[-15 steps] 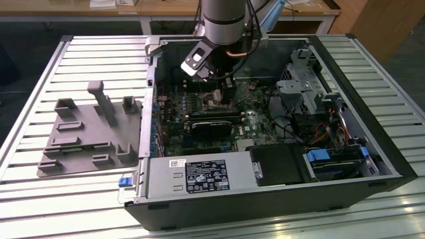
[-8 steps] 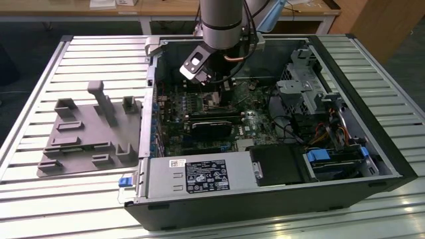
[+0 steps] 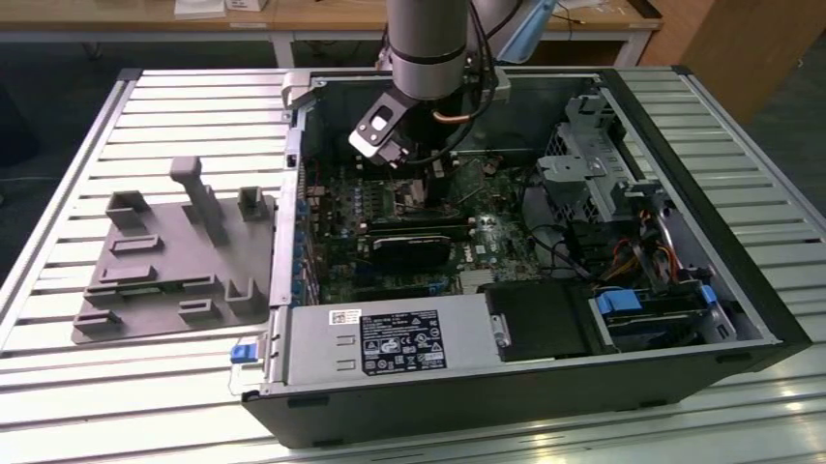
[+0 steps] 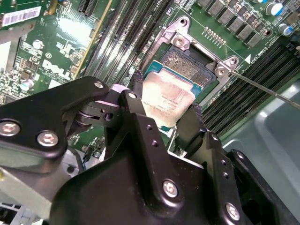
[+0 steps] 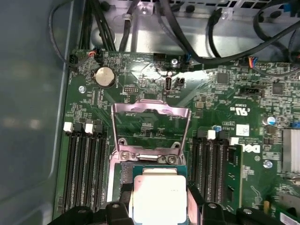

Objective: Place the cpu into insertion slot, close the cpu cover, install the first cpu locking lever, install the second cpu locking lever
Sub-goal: 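Place the cpu into insertion slot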

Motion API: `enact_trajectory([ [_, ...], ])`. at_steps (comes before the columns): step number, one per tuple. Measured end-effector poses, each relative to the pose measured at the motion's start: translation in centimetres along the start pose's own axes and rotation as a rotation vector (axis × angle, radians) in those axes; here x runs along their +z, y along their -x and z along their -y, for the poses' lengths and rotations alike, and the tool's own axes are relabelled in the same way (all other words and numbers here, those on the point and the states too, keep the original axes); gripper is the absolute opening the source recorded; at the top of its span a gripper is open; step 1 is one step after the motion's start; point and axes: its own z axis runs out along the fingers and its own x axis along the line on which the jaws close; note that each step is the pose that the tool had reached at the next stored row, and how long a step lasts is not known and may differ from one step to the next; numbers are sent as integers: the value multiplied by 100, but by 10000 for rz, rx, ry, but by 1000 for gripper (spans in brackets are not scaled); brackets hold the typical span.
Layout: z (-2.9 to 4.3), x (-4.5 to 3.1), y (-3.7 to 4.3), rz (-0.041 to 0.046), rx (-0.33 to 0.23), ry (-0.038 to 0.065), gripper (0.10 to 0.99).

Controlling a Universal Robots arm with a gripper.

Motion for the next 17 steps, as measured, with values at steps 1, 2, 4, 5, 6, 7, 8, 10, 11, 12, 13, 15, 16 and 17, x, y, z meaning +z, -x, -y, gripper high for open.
enact_trajectory([
  [1,3,12,-2,-1,-8,1,537],
  [2,7,23,-4,-2,-15,1,537],
  [4,11,43,-8,-4,-31,1,537],
  [5,14,53,-11,-4,-38,1,537],
  [6,17,61,-14,-4,-41,1,537],
  [7,20,68,-19,-3,-42,0,537],
  [8,24,74,-25,-3,-42,-1,537],
  [10,25,82,-27,-4,-42,0,537],
  [11,25,84,-30,-3,-37,0,537],
  [12,26,88,-32,-1,-17,0,537],
  [13,26,92,-33,2,25,2,537],
  [15,28,101,-38,15,160,4,537],
  [16,29,106,-43,23,237,5,537],
  [17,31,111,-52,27,288,6,537],
])
